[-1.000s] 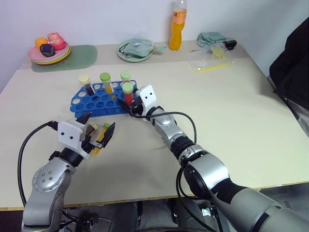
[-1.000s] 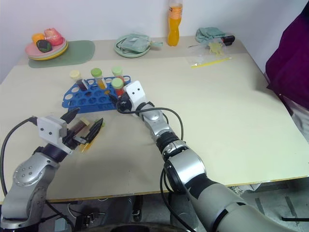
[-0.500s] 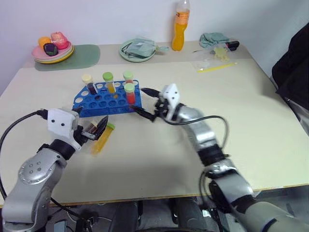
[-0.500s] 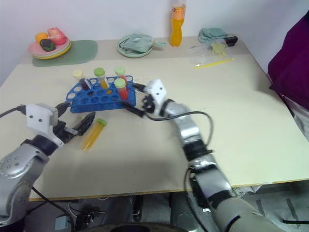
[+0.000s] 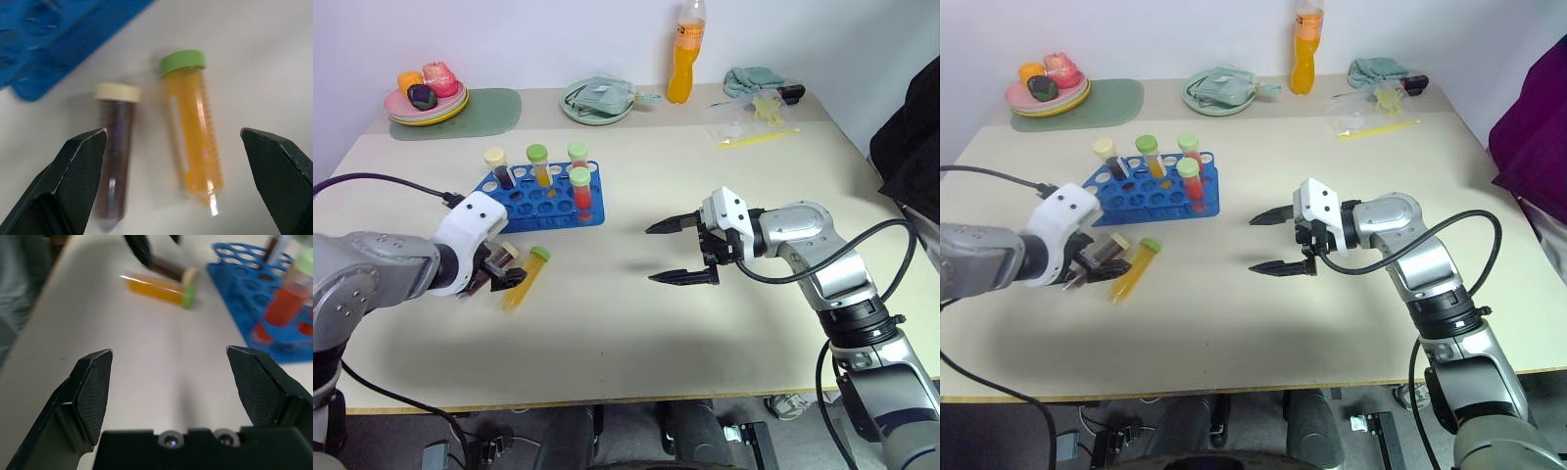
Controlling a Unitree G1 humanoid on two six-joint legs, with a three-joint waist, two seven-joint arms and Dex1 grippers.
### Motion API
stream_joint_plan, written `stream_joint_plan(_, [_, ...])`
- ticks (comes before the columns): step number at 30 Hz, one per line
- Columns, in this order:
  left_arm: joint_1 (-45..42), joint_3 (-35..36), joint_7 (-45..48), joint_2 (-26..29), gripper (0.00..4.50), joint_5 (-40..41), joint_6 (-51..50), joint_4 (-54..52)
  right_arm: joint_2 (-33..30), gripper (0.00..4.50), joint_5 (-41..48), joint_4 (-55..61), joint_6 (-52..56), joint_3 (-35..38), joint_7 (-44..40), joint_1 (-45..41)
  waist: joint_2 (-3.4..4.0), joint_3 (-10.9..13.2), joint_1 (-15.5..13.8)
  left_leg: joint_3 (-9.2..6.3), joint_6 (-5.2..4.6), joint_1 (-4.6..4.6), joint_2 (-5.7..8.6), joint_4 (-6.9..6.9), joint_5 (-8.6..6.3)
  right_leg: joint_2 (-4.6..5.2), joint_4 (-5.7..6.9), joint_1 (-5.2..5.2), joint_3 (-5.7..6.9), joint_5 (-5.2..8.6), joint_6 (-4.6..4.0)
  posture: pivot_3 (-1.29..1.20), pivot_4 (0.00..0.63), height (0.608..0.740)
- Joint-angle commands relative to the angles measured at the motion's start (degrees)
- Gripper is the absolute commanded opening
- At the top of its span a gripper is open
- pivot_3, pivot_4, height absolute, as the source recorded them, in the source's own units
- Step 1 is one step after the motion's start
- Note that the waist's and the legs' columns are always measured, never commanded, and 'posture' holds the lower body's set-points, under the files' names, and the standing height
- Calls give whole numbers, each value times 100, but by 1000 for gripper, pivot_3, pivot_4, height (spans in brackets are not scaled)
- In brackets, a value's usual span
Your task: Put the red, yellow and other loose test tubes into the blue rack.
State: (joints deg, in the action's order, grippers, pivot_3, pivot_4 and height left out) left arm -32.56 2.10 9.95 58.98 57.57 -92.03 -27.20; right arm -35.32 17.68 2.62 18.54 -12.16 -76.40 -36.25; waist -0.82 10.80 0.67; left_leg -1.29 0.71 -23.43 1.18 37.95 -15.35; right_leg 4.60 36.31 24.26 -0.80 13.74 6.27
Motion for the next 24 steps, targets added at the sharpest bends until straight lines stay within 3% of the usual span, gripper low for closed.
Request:
stream_joint_plan(1, [-487, -457, -602, 39, 4500, 837, -47, 624, -198, 4118, 238, 215, -18, 63, -361, -62, -3, 3, -9, 0, 0, -1, 1, 1, 0, 2, 0, 0, 0, 0, 0, 0, 150, 729])
stream_joint_plan(10, [-1630, -1476, -2506, -628, 4500, 2419, -47, 2126, -30, 4118, 254, 393, -54, 72, -62, 126, -6, 4, -4, -4, 3, -4, 6, 3, 1, 8, 2, 4, -1, 0, 0, 0, 150, 729])
stream_joint_plan(19, [-1606, -1682, -4177, -786, 4500, 3529, -9, 2481, 17, 4118, 282, 496, -22, 59, 156, 228, -6, 4, -5, -4, 40, -5, 5, 3, 22, 8, 4, 9, -5, 0, 0, 0, 150, 729])
stream_joint_plan(24, [-1412, -1900, -5103, -645, 4500, 4399, 507, 2565, 48, 4118, 279, 540, -34, 14, 211, 278, -6, 4, -8, -4, 41, -5, 8, 5, 23, 11, 4, 8, -6, -1, 0, 0, 150, 729])
